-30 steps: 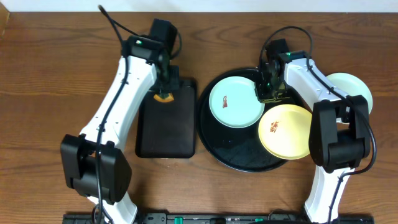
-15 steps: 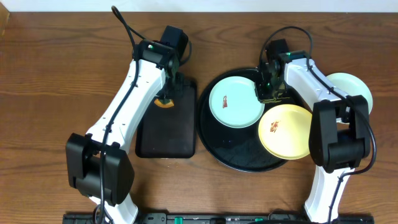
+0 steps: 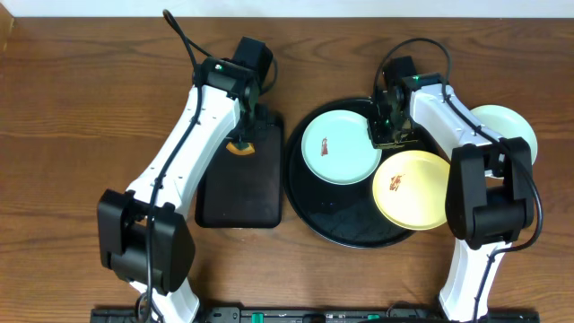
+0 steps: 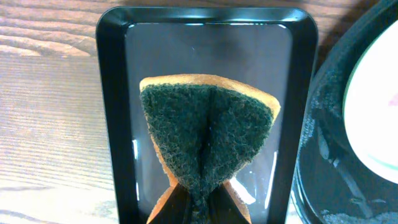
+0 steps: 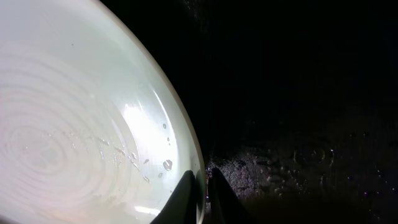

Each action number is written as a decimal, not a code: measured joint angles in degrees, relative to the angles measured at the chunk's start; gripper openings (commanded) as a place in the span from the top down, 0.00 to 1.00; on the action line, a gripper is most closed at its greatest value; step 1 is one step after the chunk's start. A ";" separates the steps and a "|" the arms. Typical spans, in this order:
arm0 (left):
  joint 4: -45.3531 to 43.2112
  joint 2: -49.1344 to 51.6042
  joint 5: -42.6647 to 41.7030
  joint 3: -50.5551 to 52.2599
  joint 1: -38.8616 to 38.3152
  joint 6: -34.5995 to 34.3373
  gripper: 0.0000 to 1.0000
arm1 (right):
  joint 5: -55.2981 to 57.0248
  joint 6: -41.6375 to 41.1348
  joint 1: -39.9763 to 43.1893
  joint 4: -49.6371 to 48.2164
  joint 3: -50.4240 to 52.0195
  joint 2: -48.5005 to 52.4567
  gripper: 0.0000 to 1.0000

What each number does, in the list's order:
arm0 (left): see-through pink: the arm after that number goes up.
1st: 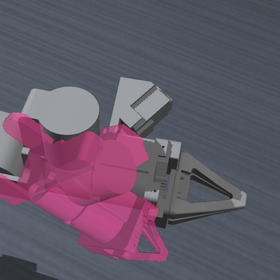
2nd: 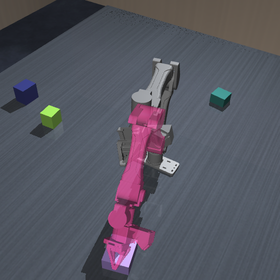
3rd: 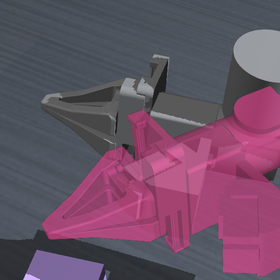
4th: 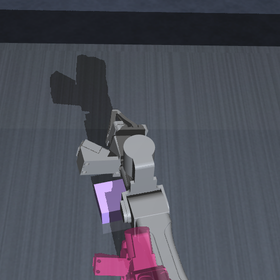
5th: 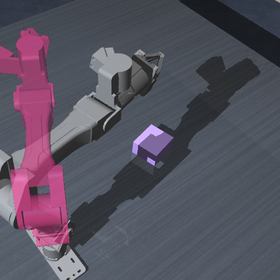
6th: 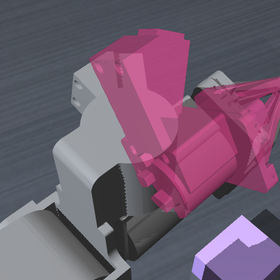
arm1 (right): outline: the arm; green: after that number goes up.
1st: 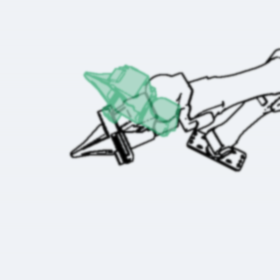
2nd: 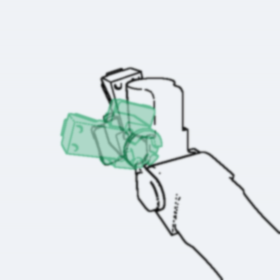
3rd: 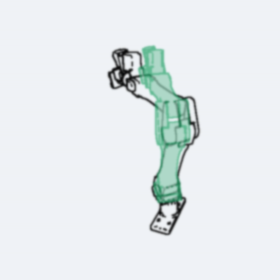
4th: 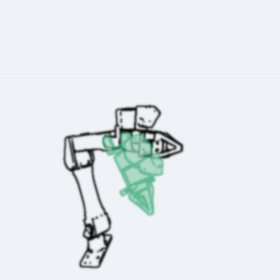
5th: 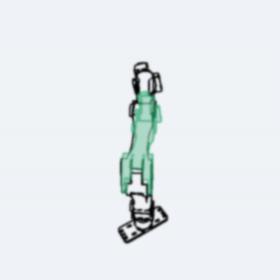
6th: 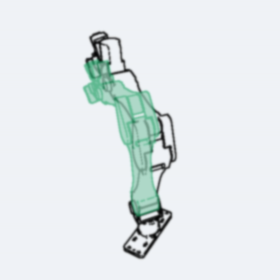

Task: Clean dirty plates on tray and stack at the side
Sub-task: 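Scrub the second pale green plate with the sponge in left gripper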

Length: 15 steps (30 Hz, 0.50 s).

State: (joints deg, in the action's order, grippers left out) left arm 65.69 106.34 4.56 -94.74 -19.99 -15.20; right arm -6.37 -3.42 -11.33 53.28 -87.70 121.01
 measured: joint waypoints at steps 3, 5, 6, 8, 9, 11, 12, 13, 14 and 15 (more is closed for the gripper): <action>-0.15 0.79 1.84 0.00 -0.02 0.00 0.92 | 0.00 0.00 0.00 0.02 0.00 0.00 0.88; -0.31 0.98 2.51 0.00 -0.02 -0.07 0.92 | 0.00 0.00 0.00 0.02 0.00 0.00 0.88; -0.33 1.03 2.84 0.00 -0.02 -0.28 0.93 | 0.00 0.00 0.00 0.02 0.00 0.00 0.88; -0.33 1.03 3.21 -0.02 -0.15 -1.03 0.93 | 0.00 0.00 0.00 0.02 0.00 0.00 0.88; -0.33 1.03 3.37 -0.22 -0.24 -1.36 0.93 | 0.00 0.00 0.00 0.02 0.00 0.00 0.88; -1.29 1.05 3.15 -0.90 -0.66 -1.73 0.93 | 0.00 0.00 0.00 0.02 0.00 0.00 0.88; -2.71 1.05 2.38 -1.27 -1.01 -1.81 0.93 | 0.00 0.00 0.00 0.02 0.00 0.00 0.88; -4.39 1.05 1.25 -1.70 -1.51 -2.01 0.93 | 0.00 0.00 0.00 0.02 0.00 0.00 0.88; -6.29 1.05 -0.20 -1.90 -2.12 -2.16 0.93 | 0.00 0.00 0.00 0.00 0.00 0.00 0.88; -7.98 1.05 -1.62 -2.01 -2.86 -2.38 0.93 | 0.00 0.00 0.00 0.02 0.00 0.00 0.88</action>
State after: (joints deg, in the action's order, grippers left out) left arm 57.71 107.39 2.94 -96.75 -22.85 -17.58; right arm -6.37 -3.42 -11.33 53.30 -87.70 121.01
